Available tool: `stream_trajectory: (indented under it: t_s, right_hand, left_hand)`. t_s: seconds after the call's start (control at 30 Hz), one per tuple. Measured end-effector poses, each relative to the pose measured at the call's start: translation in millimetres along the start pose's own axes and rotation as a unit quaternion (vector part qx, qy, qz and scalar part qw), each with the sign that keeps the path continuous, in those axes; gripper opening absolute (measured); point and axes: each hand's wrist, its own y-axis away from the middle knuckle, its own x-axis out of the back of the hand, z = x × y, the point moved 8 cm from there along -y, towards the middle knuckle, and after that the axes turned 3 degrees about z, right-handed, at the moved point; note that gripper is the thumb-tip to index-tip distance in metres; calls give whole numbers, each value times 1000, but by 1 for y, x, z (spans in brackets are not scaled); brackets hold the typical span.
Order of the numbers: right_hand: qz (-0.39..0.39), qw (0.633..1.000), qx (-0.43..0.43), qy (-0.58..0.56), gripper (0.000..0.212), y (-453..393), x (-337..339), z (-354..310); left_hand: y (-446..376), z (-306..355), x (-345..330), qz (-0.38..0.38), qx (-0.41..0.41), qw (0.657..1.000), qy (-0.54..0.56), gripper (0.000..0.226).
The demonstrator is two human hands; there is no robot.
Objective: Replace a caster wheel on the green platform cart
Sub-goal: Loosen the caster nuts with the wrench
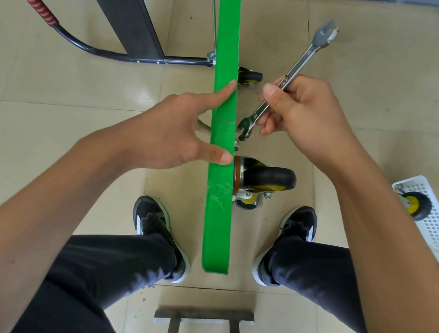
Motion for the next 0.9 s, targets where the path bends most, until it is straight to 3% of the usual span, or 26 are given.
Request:
stream_trajectory:
  t_s: [0.9]
  right_hand:
    - [-18, 998, -56, 9, 21, -5, 5, 33]
  left_hand:
    - [1, 3, 1, -6, 2, 1000, -17, 115]
